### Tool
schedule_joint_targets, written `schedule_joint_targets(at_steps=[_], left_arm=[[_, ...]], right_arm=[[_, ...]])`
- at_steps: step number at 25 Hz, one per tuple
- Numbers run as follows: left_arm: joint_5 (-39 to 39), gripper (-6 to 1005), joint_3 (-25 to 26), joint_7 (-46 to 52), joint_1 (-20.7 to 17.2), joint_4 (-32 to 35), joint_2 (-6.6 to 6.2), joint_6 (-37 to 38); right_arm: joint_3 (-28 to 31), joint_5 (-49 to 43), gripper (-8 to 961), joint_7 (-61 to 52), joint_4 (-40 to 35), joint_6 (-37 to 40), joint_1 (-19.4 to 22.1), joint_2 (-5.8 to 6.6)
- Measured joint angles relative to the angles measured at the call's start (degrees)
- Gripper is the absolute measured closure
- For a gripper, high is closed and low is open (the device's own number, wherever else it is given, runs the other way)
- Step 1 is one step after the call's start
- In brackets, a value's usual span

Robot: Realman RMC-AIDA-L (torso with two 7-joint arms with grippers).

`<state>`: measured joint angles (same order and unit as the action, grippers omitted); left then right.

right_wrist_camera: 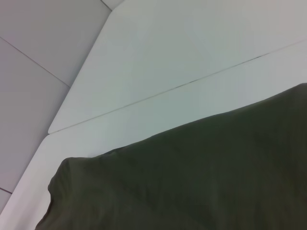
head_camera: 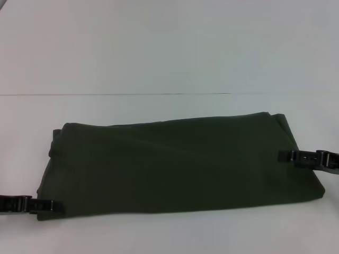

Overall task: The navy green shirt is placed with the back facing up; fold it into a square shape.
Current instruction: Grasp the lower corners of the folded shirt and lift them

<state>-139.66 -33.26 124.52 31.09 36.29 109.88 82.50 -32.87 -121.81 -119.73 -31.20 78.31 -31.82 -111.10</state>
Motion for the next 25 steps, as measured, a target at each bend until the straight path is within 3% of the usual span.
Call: schedule_joint_targets(at_steps=[15, 20, 25], left_arm=[[0.08, 213, -1.07, 0.14, 0.88, -0.44, 0.37, -0.05], [-0.82, 291, -1.78, 0.53, 1.13, -0.12, 0.97, -2.49], [-1.49, 499, -2.56, 0.71, 1.16, -0.09, 1.12, -4.23]], right_arm=[[0.00, 0.00, 32, -0.05, 0.00, 0.00, -0.22, -0.06], [0.00, 0.00, 33, -0.31, 0.00, 0.11, -0.48, 0.00], [0.00, 0.00, 33, -0.37, -0.01, 0.18, -0.60, 0.10]])
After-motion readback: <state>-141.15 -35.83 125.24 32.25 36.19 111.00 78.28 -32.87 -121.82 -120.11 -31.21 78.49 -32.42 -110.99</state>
